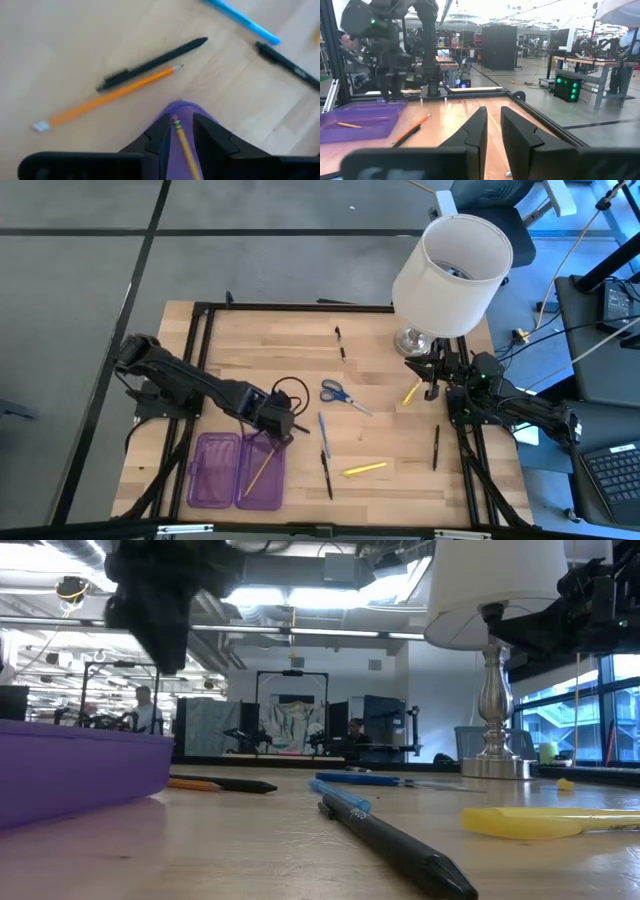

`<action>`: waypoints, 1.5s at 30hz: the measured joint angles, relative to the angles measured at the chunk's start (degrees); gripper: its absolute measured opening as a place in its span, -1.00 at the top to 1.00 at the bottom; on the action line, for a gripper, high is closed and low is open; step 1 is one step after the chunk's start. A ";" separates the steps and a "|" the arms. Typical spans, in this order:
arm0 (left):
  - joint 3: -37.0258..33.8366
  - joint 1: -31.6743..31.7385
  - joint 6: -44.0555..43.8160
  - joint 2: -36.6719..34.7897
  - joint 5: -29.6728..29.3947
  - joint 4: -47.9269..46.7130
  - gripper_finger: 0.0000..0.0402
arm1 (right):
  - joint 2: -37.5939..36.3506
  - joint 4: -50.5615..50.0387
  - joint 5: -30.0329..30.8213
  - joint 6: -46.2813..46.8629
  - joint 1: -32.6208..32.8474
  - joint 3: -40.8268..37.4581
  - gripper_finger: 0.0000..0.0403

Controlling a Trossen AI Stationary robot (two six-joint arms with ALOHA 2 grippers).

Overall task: Pick & place school supplies into a supply box
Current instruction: Put the orange pencil into the violet box

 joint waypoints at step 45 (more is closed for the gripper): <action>-3.87 0.94 29.03 -2.13 -8.16 1.31 0.14 | 0.02 -3.13 0.04 -0.50 0.02 0.00 0.70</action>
